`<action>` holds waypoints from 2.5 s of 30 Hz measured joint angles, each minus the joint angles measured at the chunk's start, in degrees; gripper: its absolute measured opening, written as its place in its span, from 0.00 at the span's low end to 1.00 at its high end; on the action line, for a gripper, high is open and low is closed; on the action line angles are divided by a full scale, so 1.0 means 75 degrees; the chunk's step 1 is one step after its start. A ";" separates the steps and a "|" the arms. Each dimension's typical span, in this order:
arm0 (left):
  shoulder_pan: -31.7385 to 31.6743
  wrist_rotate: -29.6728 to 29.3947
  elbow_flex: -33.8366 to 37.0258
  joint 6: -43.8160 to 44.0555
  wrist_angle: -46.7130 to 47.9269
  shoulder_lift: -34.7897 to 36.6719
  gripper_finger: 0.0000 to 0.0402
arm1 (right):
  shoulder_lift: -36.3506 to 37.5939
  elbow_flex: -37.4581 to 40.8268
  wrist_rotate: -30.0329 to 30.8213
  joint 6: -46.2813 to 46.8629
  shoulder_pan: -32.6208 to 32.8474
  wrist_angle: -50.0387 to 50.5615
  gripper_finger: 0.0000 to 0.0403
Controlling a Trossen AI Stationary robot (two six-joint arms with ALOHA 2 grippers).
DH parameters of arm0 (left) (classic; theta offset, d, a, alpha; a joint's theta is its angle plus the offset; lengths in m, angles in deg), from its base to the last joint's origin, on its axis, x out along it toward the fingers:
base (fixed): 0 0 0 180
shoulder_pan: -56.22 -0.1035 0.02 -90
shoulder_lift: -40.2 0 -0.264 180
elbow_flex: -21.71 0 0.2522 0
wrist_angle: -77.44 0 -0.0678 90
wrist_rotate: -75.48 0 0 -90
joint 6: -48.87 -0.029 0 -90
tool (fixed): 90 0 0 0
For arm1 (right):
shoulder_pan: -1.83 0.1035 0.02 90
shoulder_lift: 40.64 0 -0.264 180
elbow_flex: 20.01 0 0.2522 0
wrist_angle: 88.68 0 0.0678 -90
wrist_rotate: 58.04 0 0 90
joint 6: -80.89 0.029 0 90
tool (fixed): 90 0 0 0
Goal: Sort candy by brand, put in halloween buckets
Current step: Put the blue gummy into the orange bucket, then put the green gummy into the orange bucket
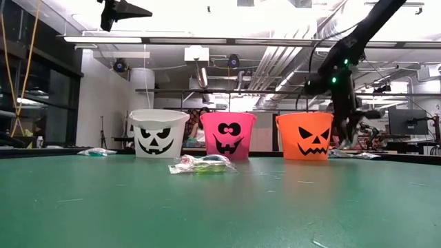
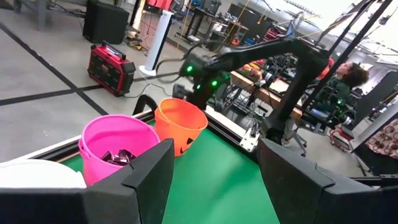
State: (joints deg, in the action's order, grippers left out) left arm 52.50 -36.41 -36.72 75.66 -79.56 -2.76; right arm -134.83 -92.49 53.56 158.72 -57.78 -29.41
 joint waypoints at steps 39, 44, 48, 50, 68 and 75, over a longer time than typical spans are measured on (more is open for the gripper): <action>0.0002 0.0007 -0.0001 0.0017 0.0006 0.0003 0.55 | 0.2532 -0.0003 -0.3256 -0.4187 0.3244 -0.0900 0.55; 0.0002 0.0009 -0.0003 0.0016 0.0091 0.0001 0.55 | 0.3019 -0.0006 -0.4833 -0.4606 0.4564 -0.0618 0.58; -0.0001 0.0057 -0.0003 0.0174 0.0110 0.0000 0.55 | 0.3117 -0.0009 -0.5120 -0.4188 0.6356 0.0785 0.58; 0.0002 0.0099 -0.0003 0.0295 0.0111 0.0000 0.55 | 0.3039 0.0019 -0.4930 -0.3661 0.7311 0.1571 0.58; 0.0000 0.0103 -0.0003 0.0344 0.0115 0.0000 0.55 | 0.2903 0.3234 -0.7493 0.3422 1.1721 0.0034 0.58; 0.0002 0.0102 -0.0003 0.0341 0.0167 0.0000 0.55 | 0.2890 0.3531 -0.7255 0.4109 1.1963 -0.0040 0.58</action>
State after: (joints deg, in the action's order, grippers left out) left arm 52.51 -35.65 -36.74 78.21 -78.31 -2.76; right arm -113.16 -66.01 -0.85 189.54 31.94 -29.71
